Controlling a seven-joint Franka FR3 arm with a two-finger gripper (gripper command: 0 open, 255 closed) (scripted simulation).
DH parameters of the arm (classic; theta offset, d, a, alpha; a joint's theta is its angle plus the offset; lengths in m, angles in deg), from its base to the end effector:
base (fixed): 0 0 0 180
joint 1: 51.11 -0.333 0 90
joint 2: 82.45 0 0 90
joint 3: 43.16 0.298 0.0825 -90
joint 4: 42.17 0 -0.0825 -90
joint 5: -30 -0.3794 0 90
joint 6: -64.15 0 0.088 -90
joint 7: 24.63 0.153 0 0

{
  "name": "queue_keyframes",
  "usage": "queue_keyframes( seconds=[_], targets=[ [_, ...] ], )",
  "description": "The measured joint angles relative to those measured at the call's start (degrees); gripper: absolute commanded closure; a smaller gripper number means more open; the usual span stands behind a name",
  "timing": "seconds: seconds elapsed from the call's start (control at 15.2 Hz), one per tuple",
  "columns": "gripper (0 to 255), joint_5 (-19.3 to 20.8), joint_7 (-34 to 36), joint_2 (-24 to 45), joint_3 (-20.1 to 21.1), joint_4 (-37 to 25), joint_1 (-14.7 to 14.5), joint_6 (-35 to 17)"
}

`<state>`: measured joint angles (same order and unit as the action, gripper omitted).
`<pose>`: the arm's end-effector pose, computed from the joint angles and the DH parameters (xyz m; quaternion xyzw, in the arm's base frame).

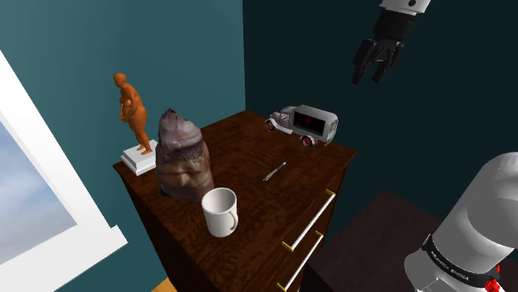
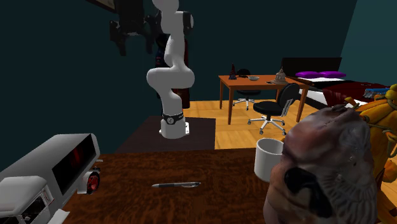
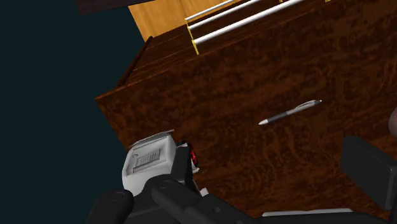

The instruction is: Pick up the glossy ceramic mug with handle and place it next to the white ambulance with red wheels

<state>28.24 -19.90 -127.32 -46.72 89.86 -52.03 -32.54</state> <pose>0.3351 -0.0153 0.5670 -0.9942 0.0574 -0.0815 0.0394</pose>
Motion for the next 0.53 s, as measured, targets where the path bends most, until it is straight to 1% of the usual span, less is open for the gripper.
queue_keyframes(
  seconds=[0.07, 0.2, 0.53],
  targets=[
    [0, 0.0, 0.0, 0.0, 0.0, 0.0, 0.0, 0.0],
    [0, -0.6, 1.1, 0.4, 1.3, 0.7, -0.5, -1.0],
    [0, -3.1, 5.3, 3.5, 6.1, 3.5, -2.5, -6.0]
  ],
)
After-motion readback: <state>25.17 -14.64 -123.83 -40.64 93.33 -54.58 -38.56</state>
